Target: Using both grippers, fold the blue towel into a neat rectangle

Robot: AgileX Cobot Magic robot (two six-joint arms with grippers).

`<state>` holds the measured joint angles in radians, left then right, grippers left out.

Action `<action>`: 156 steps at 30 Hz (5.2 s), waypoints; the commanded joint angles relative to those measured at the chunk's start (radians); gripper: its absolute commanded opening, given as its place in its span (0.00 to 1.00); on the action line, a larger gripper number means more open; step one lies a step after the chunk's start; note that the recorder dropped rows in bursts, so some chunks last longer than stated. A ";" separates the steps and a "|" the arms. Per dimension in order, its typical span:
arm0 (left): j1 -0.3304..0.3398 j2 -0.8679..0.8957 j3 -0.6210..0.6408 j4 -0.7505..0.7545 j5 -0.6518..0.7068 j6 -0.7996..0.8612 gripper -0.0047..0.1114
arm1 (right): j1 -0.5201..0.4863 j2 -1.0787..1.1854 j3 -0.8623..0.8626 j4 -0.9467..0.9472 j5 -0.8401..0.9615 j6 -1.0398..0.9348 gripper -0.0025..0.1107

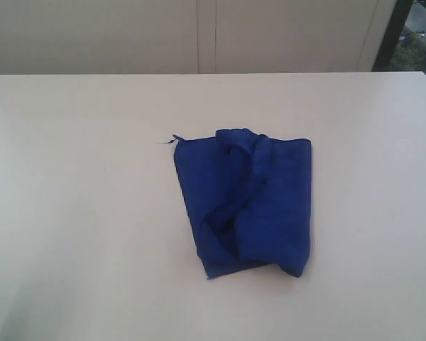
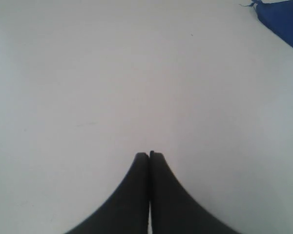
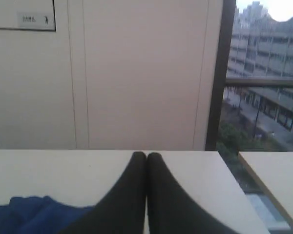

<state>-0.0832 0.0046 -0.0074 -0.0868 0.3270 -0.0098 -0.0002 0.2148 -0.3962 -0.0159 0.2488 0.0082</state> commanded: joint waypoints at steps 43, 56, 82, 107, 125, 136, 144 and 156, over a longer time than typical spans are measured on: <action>0.002 -0.005 0.007 -0.005 0.008 0.003 0.04 | 0.323 1.504 -0.805 0.322 0.257 0.116 0.02; 0.002 -0.005 0.007 -0.005 0.008 0.003 0.04 | 0.340 1.752 -0.999 0.276 0.249 0.402 0.02; 0.002 -0.005 0.007 -0.005 0.008 0.003 0.04 | 0.340 1.873 -1.024 0.246 0.123 0.463 0.32; 0.002 -0.005 0.007 -0.005 0.008 0.003 0.04 | 0.338 1.862 -1.024 0.173 0.169 0.549 0.32; 0.002 -0.005 0.007 -0.005 0.008 0.003 0.04 | 0.338 1.892 -1.024 0.145 0.102 0.625 0.32; 0.002 -0.005 0.007 -0.005 0.008 0.003 0.04 | 0.338 1.913 -1.024 0.145 0.107 0.627 0.16; 0.002 -0.005 0.007 -0.005 0.008 0.003 0.04 | 0.338 1.913 -1.024 0.144 0.112 0.627 0.02; 0.002 -0.005 0.007 -0.005 0.008 0.003 0.04 | 0.338 1.822 -1.024 0.003 0.199 0.621 0.02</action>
<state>-0.0832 0.0046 -0.0074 -0.0868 0.3270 -0.0073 0.3377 2.0787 -1.4150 0.0597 0.4198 0.6290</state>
